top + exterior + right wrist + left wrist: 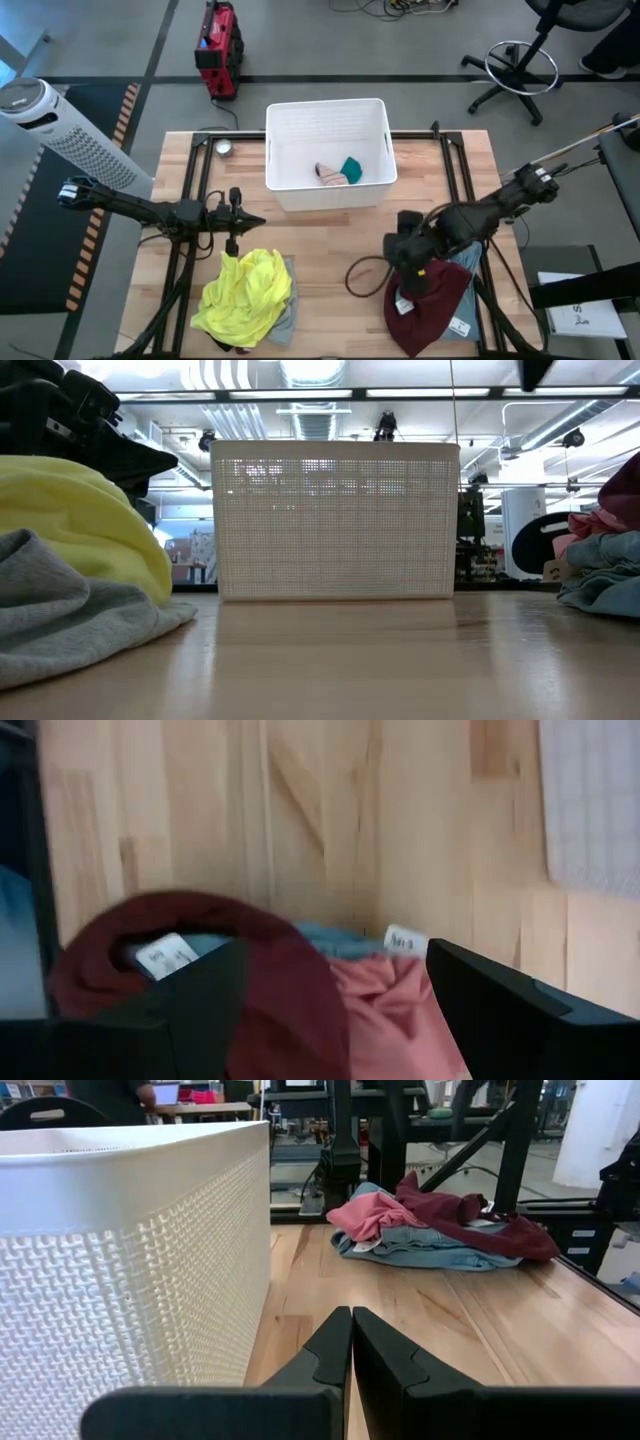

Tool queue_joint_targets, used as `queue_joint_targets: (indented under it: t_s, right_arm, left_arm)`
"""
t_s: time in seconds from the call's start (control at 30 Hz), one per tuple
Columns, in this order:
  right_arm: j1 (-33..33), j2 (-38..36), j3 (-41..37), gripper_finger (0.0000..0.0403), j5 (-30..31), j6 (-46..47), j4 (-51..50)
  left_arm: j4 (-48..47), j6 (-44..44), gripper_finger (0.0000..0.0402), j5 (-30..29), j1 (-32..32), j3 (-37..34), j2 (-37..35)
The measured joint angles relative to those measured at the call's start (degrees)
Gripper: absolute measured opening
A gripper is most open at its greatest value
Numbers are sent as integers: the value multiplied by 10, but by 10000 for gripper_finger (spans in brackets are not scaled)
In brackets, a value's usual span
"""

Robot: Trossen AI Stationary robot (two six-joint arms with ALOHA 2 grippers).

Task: Sort clothes
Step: Put the red underwear into the white laundry bin

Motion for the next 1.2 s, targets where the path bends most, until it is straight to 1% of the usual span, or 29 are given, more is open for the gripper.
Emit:
queue_joint_targets:
  t_s: [0.03,0.13,0.4,0.63,0.83,0.9,1.0,1.1,1.2]
  right_arm:
    - [3,0,-10,289,-2,3,0]
    - [4,1,-40,286,-39,7,4]
    - [4,1,-119,292,-115,29,81]
    - [4,1,-163,296,-119,27,104]
    - [4,1,-198,281,-147,13,141]
    - [4,1,-209,264,-148,13,147]
    - [4,1,-221,217,-148,12,148]
    - [4,1,-227,144,-148,-7,148]
    - [4,1,-222,48,-148,-33,150]
  left_arm:
    - [0,0,0,0,0,0,0]
    - [0,0,0,0,0,0,0]
    - [-1,0,0,0,0,0,0]
    - [-2,0,0,0,0,0,1]
    - [-3,0,0,0,0,0,2]
    - [-3,0,0,0,0,0,2]
    - [-3,0,0,0,0,0,3]
    - [-3,0,0,0,0,0,3]
    - [-3,0,0,0,0,0,3]
